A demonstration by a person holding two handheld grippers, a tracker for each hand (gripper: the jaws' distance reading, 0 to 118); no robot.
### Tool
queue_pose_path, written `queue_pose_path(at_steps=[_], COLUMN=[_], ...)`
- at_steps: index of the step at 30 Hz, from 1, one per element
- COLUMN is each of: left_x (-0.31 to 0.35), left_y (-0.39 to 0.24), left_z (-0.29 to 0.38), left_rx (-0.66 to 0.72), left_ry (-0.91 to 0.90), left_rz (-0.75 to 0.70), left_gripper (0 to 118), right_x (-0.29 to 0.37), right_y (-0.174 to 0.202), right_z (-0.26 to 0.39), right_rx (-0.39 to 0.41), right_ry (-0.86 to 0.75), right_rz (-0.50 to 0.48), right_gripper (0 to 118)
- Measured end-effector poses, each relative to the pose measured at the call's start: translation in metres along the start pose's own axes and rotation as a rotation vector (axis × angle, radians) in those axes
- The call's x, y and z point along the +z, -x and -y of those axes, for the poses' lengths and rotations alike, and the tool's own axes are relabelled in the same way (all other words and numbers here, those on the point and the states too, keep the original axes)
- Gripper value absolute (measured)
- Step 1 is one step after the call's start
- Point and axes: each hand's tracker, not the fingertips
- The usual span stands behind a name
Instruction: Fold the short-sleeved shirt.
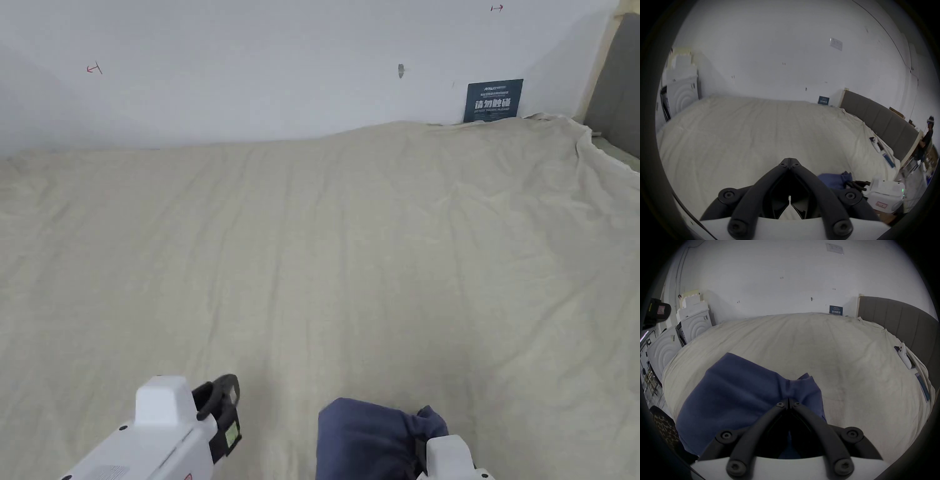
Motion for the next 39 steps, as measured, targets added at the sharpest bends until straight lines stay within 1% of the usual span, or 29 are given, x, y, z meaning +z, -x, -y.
queue_pose_path(at_steps=[1, 3, 4, 5, 6, 7, 8, 9, 10, 11, 14, 17, 18, 20, 21, 22, 23, 25, 27, 28, 30, 31, 33, 36, 39], left_x=[-0.005, -0.014, -0.020, -0.027, -0.033, -0.041, -0.049, -0.058, -0.068, -0.080, -0.107, -0.125, -0.130, -0.140, -0.142, -0.142, -0.143, -0.144, -0.146, -0.144, -0.139, -0.137, -0.132, -0.126, -0.120], left_y=[-0.001, -0.003, -0.005, -0.006, -0.006, -0.007, -0.008, -0.008, -0.008, -0.008, -0.012, -0.020, -0.022, -0.027, -0.029, -0.033, -0.035, -0.032, -0.027, -0.028, -0.040, -0.046, -0.052, -0.041, -0.024], left_z=[0.004, 0.012, 0.016, 0.020, 0.024, 0.028, 0.033, 0.038, 0.044, 0.048, 0.058, 0.063, 0.063, 0.062, 0.062, 0.062, 0.063, 0.069, 0.072, 0.072, 0.070, 0.069, 0.065, 0.051, 0.036], left_rx=[0.027, 0.103, 0.135, 0.176, 0.207, 0.227, 0.240, 0.241, 0.248, 0.258, 0.249, 0.205, 0.214, 0.224, 0.224, 0.201, 0.140, 0.160, 0.204, 0.198, 0.126, 0.078, 0.025, 0.070, 0.084], left_ry=[0.032, 0.079, 0.130, 0.176, 0.220, 0.266, 0.309, 0.352, 0.382, 0.437, 0.535, 0.563, 0.579, 0.615, 0.614, 0.614, 0.626, 0.649, 0.656, 0.650, 0.640, 0.630, 0.609, 0.596, 0.578], left_rz=[0.038, 0.060, 0.081, 0.107, 0.127, 0.137, 0.154, 0.176, 0.191, 0.193, 0.226, 0.237, 0.244, 0.289, 0.312, 0.293, 0.259, 0.242, 0.246, 0.241, 0.214, 0.217, 0.230, 0.276, 0.266], left_gripper=[0, 8, 17, 27, 43, 67, 80, 88, 92, 92, 92, 91, 89, 74, 64, 59, 55, 45, 41, 39, 34, 29, 25, 24, 24], right_x=[-0.001, 0.001, 0.001, 0.000, 0.002, 0.003, 0.003, 0.003, 0.005, 0.005, 0.007, 0.007, 0.007, 0.008, 0.007, 0.008, 0.008, 0.008, 0.009, 0.010, 0.014, 0.017, 0.028, 0.050, 0.074], right_y=[-0.002, -0.007, -0.008, -0.010, -0.010, -0.010, -0.011, -0.012, -0.012, -0.013, -0.013, -0.014, -0.014, -0.015, -0.015, -0.016, -0.018, -0.019, -0.018, -0.018, -0.020, -0.022, -0.024, -0.032, -0.042], right_z=[0.000, 0.003, 0.003, 0.003, 0.005, 0.006, 0.007, 0.007, 0.009, 0.009, 0.009, 0.009, 0.009, 0.008, 0.009, 0.010, 0.011, 0.010, 0.007, 0.005, -0.001, -0.003, -0.008, -0.024, -0.050], right_rx=[0.005, 0.005, 0.007, 0.012, 0.016, 0.020, 0.021, 0.015, -0.004, -0.024, -0.033, -0.032, -0.034, -0.040, -0.045, -0.048, -0.054, -0.068, -0.064, -0.063, -0.077, -0.089, -0.086, -0.076, -0.068], right_ry=[0.005, 0.005, 0.007, 0.007, 0.008, 0.006, 0.006, 0.005, 0.006, 0.008, 0.019, 0.026, 0.026, 0.029, 0.028, 0.028, 0.028, 0.030, 0.043, 0.054, 0.085, 0.089, 0.074, -0.001, -0.080], right_rz=[-0.006, -0.020, -0.026, -0.030, -0.032, -0.035, -0.037, -0.040, -0.043, -0.046, -0.049, -0.053, -0.055, -0.059, -0.062, -0.064, -0.071, -0.082, -0.090, -0.095, -0.109, -0.119, -0.118, -0.096, -0.069], right_gripper=[0, 0, 0, 0, 0, 0, 0, 0, 0, 0, 0, 0, 0, 0, 0, 0, 0, 0, 0, 0, 0, 0, 0, 0, 0])
